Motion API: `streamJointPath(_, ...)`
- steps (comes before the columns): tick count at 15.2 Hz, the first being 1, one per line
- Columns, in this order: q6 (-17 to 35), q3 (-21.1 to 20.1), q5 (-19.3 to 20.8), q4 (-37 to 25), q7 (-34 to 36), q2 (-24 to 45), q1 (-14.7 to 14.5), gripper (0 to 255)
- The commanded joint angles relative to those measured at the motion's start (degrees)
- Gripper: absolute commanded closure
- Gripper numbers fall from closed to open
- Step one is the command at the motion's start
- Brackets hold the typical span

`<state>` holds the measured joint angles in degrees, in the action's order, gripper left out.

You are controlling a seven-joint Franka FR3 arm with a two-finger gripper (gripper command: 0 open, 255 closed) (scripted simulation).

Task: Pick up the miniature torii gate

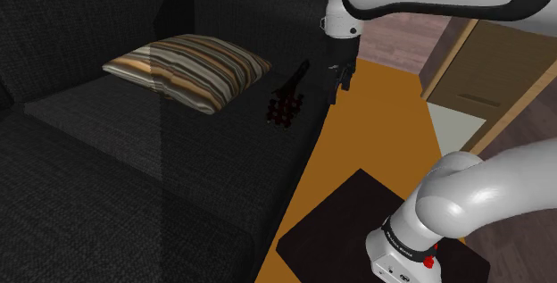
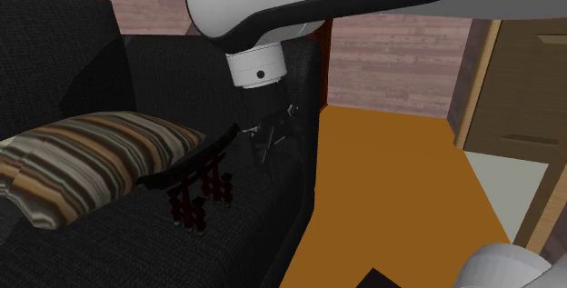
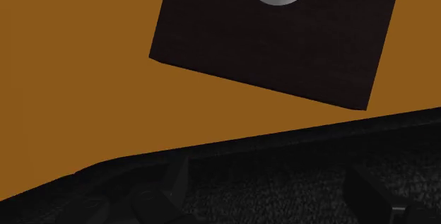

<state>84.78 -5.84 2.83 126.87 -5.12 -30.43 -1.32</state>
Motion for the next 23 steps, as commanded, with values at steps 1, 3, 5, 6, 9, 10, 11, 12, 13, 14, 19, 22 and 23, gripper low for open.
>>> streamJointPath(1, -1.23, -1.22, -0.5, -5.65, 0.66, 5.94, -0.47, 0)
streamJointPath(3, -2.61, -2.43, -0.85, -10.73, 1.42, 11.07, -0.98, 0)
streamJointPath(5, -4.26, -3.59, -1.03, -16.14, 2.22, 16.26, -1.54, 0)
streamJointPath(6, -5.18, -4.16, -1.06, -18.97, 2.64, 18.89, -1.83, 0)
streamJointPath(9, -8.41, -5.79, -0.89, -28.13, 3.97, 27.0, -2.92, 0)
streamJointPath(10, -9.66, -6.31, -0.74, -31.44, 4.43, 29.81, -3.35, 0)
streamJointPath(11, -10.4, -6.57, -0.64, -33.37, 4.69, 31.42, -3.64, 0)
streamJointPath(12, -9.6, -6.52, -0.67, -32.44, 4.7, 31.29, -3.66, 0)
streamJointPath(13, -8.8, -6.5, -0.7, -31.53, 4.7, 31.17, -3.66, 0)
streamJointPath(14, -8.0, -6.48, -0.72, -30.64, 4.71, 31.07, -3.66, 0)
streamJointPath(19, -4.41, -6.45, -0.78, -26.78, 4.78, 30.8, -3.63, 0)
streamJointPath(22, -4.35, -6.39, -0.72, -26.82, 4.67, 30.91, -3.58, 255)
streamJointPath(23, -4.38, -6.37, -0.71, -26.86, 4.62, 30.92, -3.55, 255)
